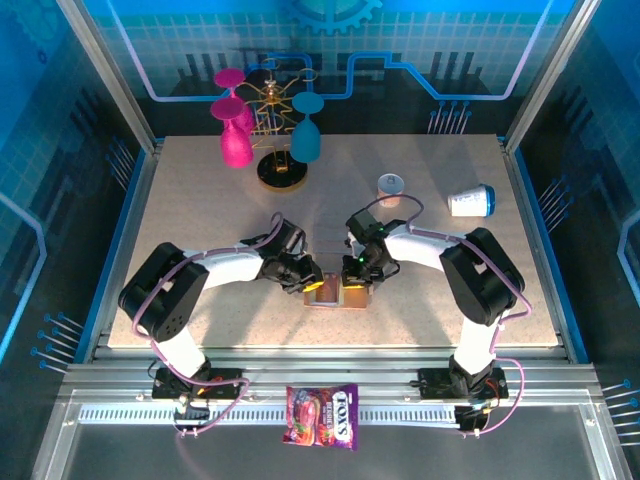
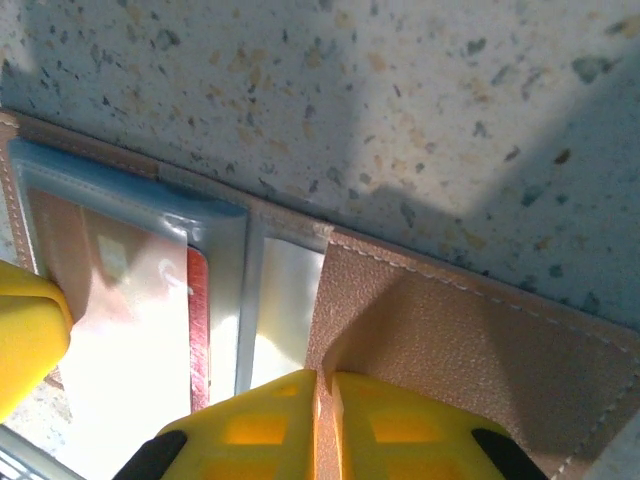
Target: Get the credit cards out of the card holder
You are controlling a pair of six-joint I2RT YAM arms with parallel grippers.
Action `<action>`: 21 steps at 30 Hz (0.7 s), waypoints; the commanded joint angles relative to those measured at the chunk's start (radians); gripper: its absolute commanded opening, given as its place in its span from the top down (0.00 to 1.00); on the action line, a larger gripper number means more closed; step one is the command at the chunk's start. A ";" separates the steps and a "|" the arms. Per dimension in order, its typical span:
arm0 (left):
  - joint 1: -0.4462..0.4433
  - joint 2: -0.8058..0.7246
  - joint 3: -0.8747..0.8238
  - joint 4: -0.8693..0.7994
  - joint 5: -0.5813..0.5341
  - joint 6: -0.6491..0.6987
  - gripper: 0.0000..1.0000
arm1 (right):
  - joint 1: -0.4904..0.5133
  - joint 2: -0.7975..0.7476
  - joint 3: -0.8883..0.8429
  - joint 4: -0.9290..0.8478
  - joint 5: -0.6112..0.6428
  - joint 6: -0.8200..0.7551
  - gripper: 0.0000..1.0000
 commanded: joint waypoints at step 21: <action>0.013 -0.018 0.071 -0.061 0.025 0.028 0.82 | -0.002 -0.122 0.006 0.019 -0.058 0.056 0.79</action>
